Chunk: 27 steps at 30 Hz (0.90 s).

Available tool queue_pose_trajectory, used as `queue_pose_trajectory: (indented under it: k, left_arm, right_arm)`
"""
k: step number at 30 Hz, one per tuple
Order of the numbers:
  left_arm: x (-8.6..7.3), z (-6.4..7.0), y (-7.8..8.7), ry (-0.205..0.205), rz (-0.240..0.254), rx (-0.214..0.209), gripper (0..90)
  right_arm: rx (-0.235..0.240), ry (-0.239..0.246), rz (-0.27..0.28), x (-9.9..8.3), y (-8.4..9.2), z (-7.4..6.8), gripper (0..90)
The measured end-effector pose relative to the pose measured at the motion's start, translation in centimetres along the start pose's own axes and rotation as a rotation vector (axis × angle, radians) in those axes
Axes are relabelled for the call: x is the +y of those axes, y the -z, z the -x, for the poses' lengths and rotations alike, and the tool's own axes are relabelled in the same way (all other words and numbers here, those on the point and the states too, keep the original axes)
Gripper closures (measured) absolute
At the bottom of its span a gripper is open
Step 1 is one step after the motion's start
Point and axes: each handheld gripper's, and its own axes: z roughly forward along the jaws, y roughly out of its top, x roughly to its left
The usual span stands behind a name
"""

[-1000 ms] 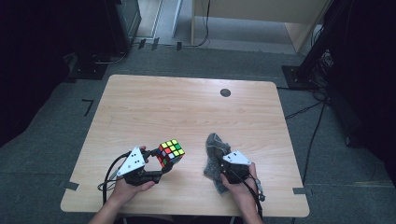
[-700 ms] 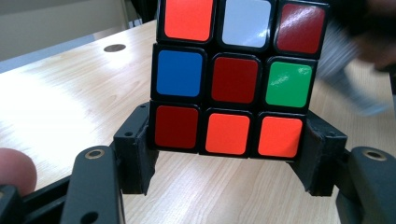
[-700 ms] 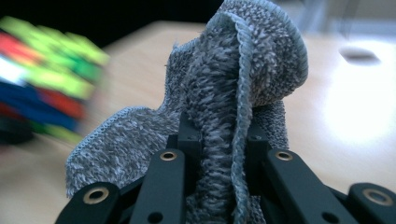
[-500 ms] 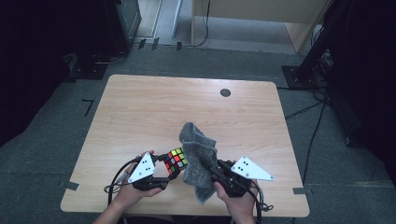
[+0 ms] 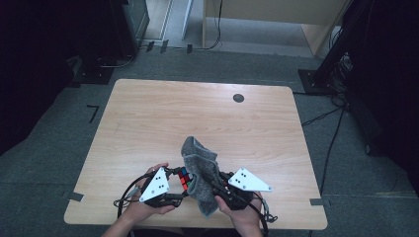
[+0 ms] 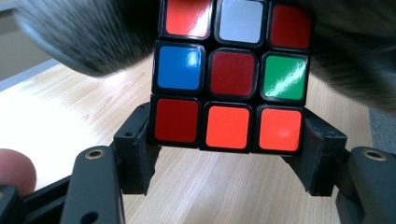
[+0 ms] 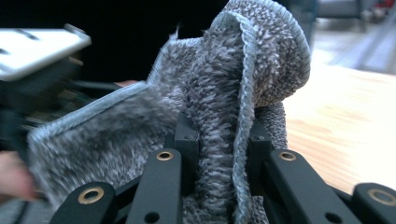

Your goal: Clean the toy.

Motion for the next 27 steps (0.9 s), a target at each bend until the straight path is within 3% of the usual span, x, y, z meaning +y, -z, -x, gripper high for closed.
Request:
queue_pose_trajectory:
  k: [4,6,8,10,15,18,19,20,22,25,27]
  left_arm:
    - [0.1,-0.1,0.2,0.004,0.013,-0.001,34.2]
    - [0.0,-0.2,0.1,0.003,0.008,0.008,34.2]
    - [-0.1,-0.3,0.0,-0.002,-0.017,0.024,34.3]
    - [-0.2,-0.2,-0.2,-0.011,-0.037,0.035,34.3]
    - [0.1,0.3,-0.3,-0.024,-0.019,0.019,34.3]
    - [0.2,0.4,-0.1,-0.033,-0.019,0.022,34.3]
    - [0.2,0.3,-0.1,-0.030,-0.018,0.022,34.3]
    - [0.2,0.2,0.0,-0.027,-0.019,0.023,34.3]
    - [0.3,0.0,-0.1,-0.019,-0.039,0.044,34.3]
    - [0.4,0.2,-0.8,-0.047,-0.134,0.116,34.3]
    - [0.5,0.5,-1.4,-0.053,-0.195,0.146,34.3]
  right_arm:
    - [-0.095,-0.048,-0.067,-0.9,-0.3,1.8,74.4]
    - [-0.119,-0.067,-0.075,-1.0,-0.2,2.2,74.2]
    - [-0.115,-0.084,-0.047,-0.7,0.1,2.2,74.0]
    - [-0.075,-0.089,-0.001,0.0,0.6,1.7,73.7]
    - [-0.003,-0.009,0.011,0.9,0.5,-0.7,72.9]
    - [-0.005,-0.019,0.002,0.3,0.1,-0.6,72.9]
    - [-0.018,-0.035,-0.013,0.2,0.0,-0.2,73.2]
    - [-0.052,-0.021,-0.035,0.1,-0.1,0.1,73.4]
    - [-0.136,-0.014,-0.075,-0.2,-0.1,0.8,73.4]
    - [-0.148,-0.047,-0.047,0.1,0.3,0.8,72.1]
    - [-0.142,-0.001,-0.034,0.6,0.4,-0.1,70.3]
